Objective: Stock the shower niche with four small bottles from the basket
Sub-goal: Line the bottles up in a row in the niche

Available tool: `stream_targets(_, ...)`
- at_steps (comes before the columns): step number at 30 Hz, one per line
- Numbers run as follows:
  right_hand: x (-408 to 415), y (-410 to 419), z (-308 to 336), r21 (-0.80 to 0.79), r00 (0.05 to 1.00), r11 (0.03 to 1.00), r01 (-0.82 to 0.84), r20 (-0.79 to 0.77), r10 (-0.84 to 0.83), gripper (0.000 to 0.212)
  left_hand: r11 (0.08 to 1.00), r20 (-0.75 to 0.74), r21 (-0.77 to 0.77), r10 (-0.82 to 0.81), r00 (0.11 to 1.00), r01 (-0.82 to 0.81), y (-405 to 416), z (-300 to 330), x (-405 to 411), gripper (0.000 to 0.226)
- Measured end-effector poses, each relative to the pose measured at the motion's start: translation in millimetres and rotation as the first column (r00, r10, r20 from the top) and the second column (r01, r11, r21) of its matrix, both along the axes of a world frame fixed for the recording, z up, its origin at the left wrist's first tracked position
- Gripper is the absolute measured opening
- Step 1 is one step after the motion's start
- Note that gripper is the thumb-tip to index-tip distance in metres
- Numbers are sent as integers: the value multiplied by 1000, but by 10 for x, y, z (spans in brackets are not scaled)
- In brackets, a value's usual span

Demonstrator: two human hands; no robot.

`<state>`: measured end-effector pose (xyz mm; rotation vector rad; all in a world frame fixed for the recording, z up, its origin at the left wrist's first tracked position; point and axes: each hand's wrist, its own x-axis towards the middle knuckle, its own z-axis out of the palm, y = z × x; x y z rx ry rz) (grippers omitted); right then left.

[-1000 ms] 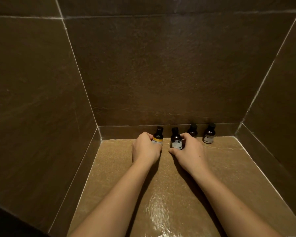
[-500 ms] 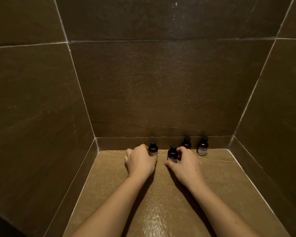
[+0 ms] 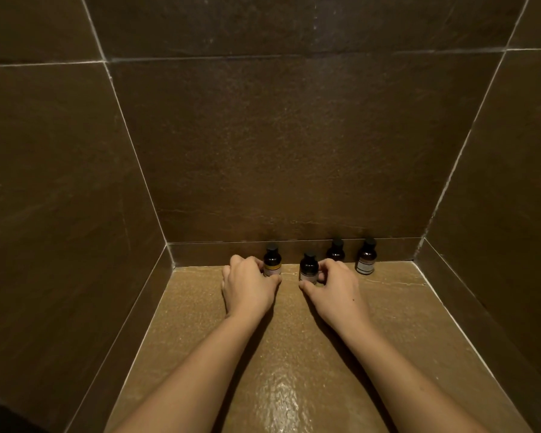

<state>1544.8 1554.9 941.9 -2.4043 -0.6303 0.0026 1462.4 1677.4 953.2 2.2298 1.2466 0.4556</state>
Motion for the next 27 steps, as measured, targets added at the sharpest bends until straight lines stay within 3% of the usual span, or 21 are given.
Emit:
stream_targets(12,-5,149,-17,60,996,997,55,-77,-50,56,1000,12,9,24,1000,-24,39,-26,4,49)
stream_targets(27,-14,300,89,-108,997,993,53,53,-48,46,999,-5,33,15,1000,-14,95,-20,27,41)
